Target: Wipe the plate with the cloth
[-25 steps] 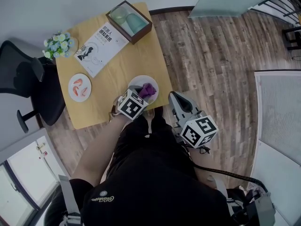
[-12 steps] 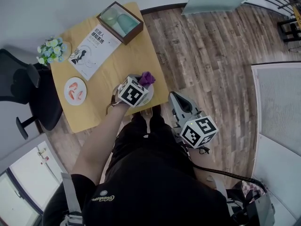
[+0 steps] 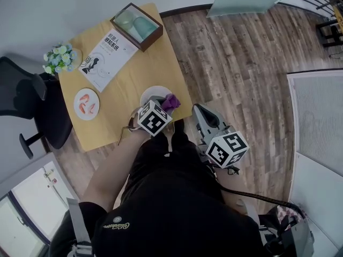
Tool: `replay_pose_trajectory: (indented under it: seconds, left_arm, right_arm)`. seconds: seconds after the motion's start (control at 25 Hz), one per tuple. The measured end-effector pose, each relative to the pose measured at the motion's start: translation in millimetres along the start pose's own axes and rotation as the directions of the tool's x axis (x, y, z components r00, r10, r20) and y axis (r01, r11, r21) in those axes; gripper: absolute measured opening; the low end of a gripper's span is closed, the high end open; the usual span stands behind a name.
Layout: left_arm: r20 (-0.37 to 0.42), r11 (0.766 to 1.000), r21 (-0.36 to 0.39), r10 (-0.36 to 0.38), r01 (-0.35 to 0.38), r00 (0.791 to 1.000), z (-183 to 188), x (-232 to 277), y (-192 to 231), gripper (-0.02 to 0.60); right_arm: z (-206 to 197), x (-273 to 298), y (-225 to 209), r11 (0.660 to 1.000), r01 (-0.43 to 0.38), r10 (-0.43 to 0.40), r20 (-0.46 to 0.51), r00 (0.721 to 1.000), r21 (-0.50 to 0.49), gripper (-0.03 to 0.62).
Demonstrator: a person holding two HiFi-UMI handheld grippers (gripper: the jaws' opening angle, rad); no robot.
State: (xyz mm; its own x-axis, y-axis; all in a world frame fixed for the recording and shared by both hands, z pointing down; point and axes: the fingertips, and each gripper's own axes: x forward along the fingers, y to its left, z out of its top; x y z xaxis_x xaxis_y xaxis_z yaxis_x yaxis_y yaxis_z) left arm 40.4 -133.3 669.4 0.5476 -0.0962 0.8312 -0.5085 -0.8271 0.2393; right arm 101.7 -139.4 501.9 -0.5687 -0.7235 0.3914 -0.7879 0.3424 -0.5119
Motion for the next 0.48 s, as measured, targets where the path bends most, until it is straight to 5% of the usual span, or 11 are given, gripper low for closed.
replay_pose_trajectory:
  seconds: [0.28,0.48]
  left_arm:
    - [-0.044,0.998,0.018,-0.052,0.053,0.998,-21,9,-26,0.127]
    - [0.068,0.997,-0.062,-0.031,0.035,0.997,-6,-9,-15,0.127]
  right_arm:
    - [2,5,4,1.000,-0.014,0.014,-0.005,1.000,-0.015,0.000]
    - [10,5,7,0.999,-0.021,0.021,0.011,1.000,-0.032,0.000]
